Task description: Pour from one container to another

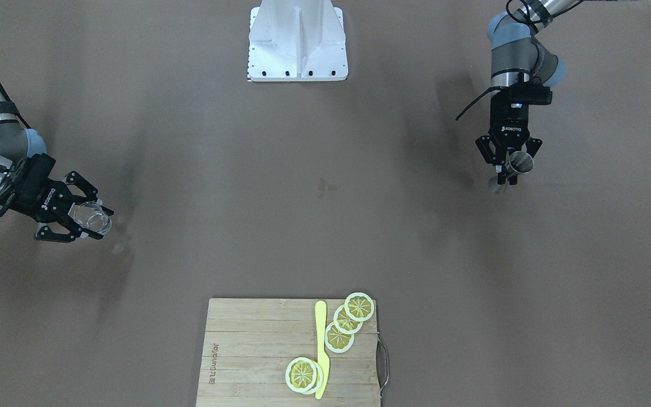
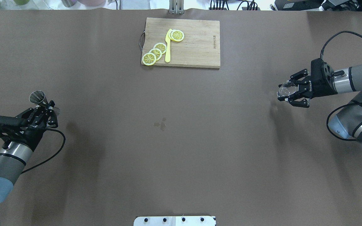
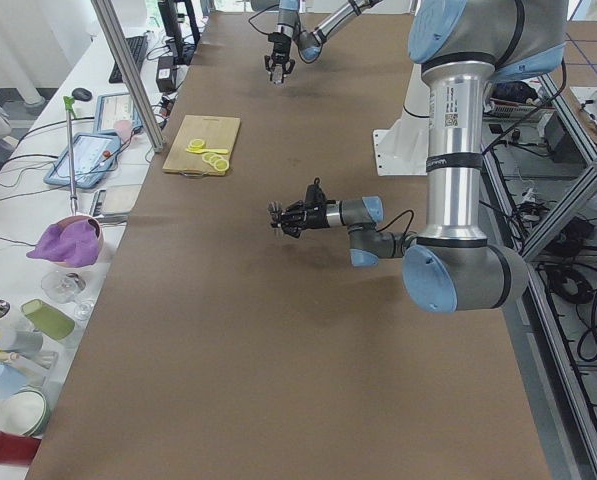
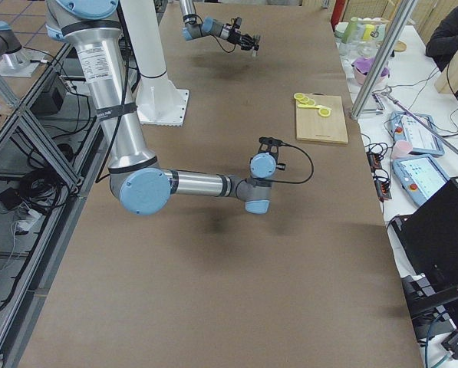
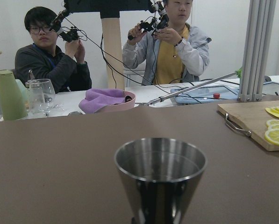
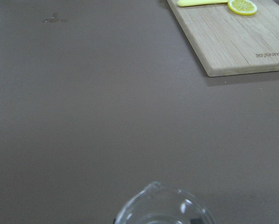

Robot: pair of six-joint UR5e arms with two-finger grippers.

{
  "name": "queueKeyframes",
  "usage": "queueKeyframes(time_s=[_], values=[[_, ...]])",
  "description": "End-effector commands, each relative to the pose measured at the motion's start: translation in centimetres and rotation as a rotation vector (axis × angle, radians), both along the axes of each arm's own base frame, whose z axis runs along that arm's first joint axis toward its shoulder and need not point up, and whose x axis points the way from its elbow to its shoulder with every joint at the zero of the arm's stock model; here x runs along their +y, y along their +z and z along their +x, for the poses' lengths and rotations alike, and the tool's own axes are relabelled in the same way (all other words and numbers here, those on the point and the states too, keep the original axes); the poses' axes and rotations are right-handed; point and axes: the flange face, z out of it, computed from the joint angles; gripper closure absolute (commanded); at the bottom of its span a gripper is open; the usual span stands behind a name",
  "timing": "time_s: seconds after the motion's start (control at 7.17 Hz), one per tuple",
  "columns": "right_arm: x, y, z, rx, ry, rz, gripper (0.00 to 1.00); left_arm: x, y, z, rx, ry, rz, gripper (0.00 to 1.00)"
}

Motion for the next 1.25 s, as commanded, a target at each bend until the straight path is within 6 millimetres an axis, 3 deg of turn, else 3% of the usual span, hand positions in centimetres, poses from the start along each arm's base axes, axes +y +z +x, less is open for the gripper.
queueKeyframes(time_s=[0.0, 0.28, 0.7, 1.12], values=[[0.2, 1.3, -0.2, -0.02, 0.0, -0.044, 1.0, -0.4, 1.2, -0.4, 0.011, -0.012, -0.004, 1.0], [-0.4, 1.8, -0.8, -0.01, -0.002, -0.061, 1.0, -0.4, 2.7, -0.1, 0.022, -0.012, 0.001, 1.0], [-0.3, 2.5, -1.3, 0.0, -0.011, -0.078, 1.0, -0.5, 2.5, 0.1, 0.03, -0.013, 0.002, 1.0], [-0.1, 2.9, -1.7, 0.006, -0.02, -0.084, 1.0, -0.5, 3.8, 0.5, 0.037, -0.015, -0.014, 1.0]])
